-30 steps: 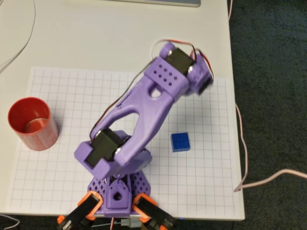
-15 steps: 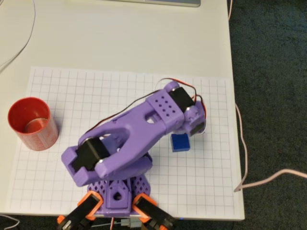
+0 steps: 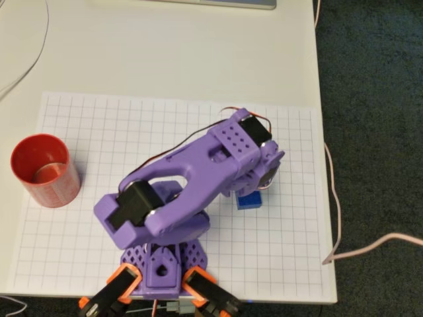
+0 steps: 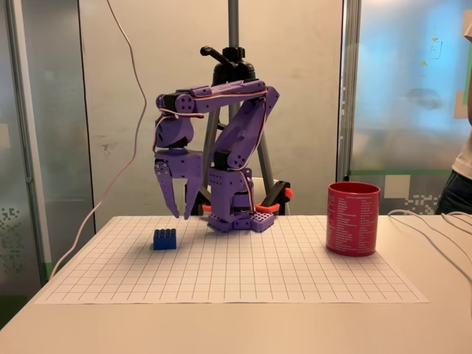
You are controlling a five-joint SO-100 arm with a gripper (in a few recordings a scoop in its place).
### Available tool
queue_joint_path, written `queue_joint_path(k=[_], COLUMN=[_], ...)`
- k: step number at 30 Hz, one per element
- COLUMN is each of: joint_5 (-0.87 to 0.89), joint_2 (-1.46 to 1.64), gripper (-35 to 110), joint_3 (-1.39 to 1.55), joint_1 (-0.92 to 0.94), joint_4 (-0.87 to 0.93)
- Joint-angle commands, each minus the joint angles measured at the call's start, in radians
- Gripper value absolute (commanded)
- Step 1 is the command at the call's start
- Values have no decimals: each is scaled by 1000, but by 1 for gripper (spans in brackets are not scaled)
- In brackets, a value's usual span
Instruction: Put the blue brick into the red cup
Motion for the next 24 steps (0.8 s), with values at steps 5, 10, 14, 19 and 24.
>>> queue_joint_path(k=[5, 10, 14, 19, 24], joint_5=[60, 92, 121, 123, 126], joint_2=[-18, -81, -130, -152, -161], gripper=[54, 54, 54, 54, 54], joint_3=[-29, -15, 14, 101, 126], joint_1=[-52, -92, -97, -61, -38], joint_4=[28, -21, -117, -242, -282])
